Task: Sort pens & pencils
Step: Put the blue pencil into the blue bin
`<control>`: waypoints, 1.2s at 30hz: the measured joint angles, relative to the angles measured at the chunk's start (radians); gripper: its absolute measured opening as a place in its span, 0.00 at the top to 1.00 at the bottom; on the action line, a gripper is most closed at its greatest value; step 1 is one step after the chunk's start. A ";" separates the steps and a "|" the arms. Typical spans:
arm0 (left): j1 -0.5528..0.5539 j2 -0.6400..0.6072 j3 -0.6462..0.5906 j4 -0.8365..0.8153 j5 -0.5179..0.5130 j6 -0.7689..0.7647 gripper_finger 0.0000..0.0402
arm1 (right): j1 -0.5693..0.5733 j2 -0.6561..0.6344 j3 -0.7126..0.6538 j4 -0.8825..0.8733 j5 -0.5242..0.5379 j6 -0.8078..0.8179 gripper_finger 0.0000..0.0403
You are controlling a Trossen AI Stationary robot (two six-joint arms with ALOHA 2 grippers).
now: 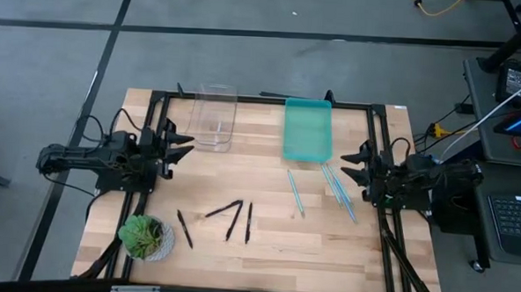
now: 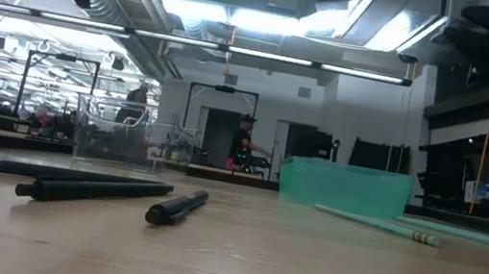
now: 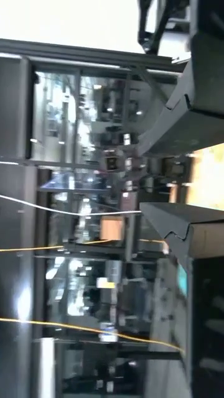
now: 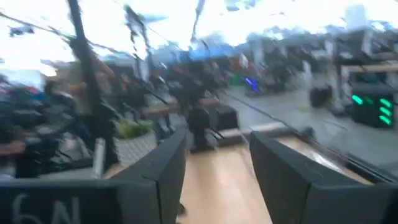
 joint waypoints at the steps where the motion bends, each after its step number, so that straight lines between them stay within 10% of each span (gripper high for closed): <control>1: 0.000 0.041 0.026 -0.019 -0.001 -0.013 0.70 | 0.000 0.020 0.036 -0.040 0.014 0.013 0.55; 11: 0.000 0.562 0.313 -0.070 -0.004 -0.017 0.70 | 0.000 0.386 0.458 -0.538 0.103 0.273 0.55; 21: 0.000 0.879 0.502 -0.071 -0.027 0.006 0.70 | 0.000 0.799 0.743 -1.279 0.088 0.883 0.55; 36: 0.000 0.916 0.505 -0.151 -0.027 -0.045 0.70 | -0.197 0.963 0.468 -0.987 -0.136 0.857 0.55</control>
